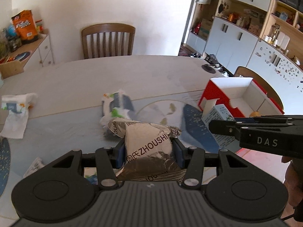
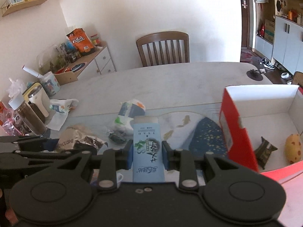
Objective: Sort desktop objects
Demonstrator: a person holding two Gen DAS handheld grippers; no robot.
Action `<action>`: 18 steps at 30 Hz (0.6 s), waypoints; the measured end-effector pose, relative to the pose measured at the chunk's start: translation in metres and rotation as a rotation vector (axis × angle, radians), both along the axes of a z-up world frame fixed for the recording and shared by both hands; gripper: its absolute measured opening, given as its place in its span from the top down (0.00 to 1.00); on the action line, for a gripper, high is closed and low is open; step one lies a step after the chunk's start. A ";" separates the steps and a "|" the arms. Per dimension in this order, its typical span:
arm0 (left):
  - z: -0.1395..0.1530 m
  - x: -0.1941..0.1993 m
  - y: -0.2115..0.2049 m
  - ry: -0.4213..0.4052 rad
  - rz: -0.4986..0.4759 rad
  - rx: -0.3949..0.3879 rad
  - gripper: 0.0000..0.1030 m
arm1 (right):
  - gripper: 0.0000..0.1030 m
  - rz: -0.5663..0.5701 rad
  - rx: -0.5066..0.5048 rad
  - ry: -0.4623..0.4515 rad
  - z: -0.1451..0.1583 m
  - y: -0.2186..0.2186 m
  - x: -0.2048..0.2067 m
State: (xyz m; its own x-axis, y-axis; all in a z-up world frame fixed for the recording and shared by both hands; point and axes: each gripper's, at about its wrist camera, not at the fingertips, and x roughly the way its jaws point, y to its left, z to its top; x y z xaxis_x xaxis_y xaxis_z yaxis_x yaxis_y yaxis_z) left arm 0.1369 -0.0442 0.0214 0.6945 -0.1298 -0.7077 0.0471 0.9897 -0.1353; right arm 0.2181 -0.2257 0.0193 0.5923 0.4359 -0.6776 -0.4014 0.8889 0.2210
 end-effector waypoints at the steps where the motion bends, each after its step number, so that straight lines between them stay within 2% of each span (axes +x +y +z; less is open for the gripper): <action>1: 0.001 0.001 -0.004 -0.003 -0.004 -0.001 0.52 | 0.72 -0.003 -0.001 0.000 0.001 -0.005 0.001; 18: 0.011 0.037 -0.098 -0.028 -0.069 0.008 0.52 | 0.72 -0.063 -0.015 -0.018 0.013 -0.104 0.038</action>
